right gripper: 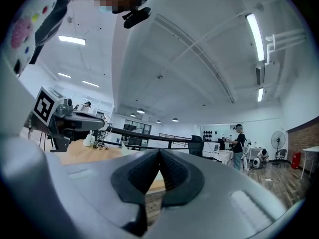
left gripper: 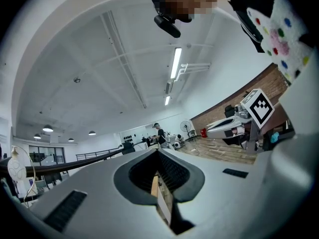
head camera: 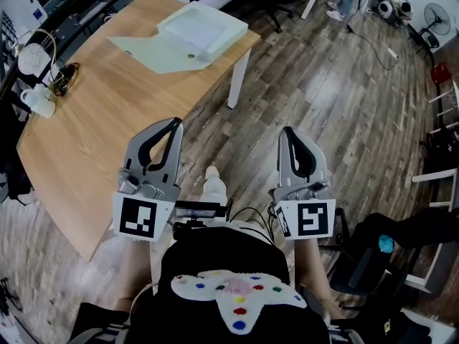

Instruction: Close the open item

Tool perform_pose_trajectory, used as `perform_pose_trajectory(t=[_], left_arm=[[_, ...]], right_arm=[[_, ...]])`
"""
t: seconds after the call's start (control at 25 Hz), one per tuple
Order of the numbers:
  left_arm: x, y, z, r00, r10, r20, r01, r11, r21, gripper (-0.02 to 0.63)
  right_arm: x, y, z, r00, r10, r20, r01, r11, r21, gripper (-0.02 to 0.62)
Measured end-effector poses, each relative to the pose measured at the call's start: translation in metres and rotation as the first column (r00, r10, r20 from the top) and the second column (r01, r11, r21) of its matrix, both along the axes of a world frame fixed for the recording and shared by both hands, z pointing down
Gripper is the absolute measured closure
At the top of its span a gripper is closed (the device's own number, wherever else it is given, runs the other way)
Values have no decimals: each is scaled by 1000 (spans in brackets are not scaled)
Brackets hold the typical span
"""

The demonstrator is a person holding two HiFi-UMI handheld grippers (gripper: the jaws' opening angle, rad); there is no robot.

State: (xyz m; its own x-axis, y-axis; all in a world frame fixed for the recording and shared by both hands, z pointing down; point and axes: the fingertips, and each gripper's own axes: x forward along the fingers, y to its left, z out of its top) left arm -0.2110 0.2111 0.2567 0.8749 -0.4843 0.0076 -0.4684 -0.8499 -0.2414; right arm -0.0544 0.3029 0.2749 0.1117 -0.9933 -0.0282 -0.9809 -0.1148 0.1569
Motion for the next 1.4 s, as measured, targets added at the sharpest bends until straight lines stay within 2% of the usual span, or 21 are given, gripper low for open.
perform_pose_trajectory(t=[0.84,1.12,1.4], left_arm=[[73,-166,-9,999,-20,-28,20,999,-26,600],[74,-232,-2,998,-51,-46,48,997,-58,600],[62,-258,-2,990,-126,-63,120,989,-82,600]], right_arm=[[70,-167,-7,1000,-21,-10,21,1000,-18,586],[77,-238,-5,999,-46,-17,46,999,-18,588],[73,-268,-8,996,-89,-22,89,996,-8,586]])
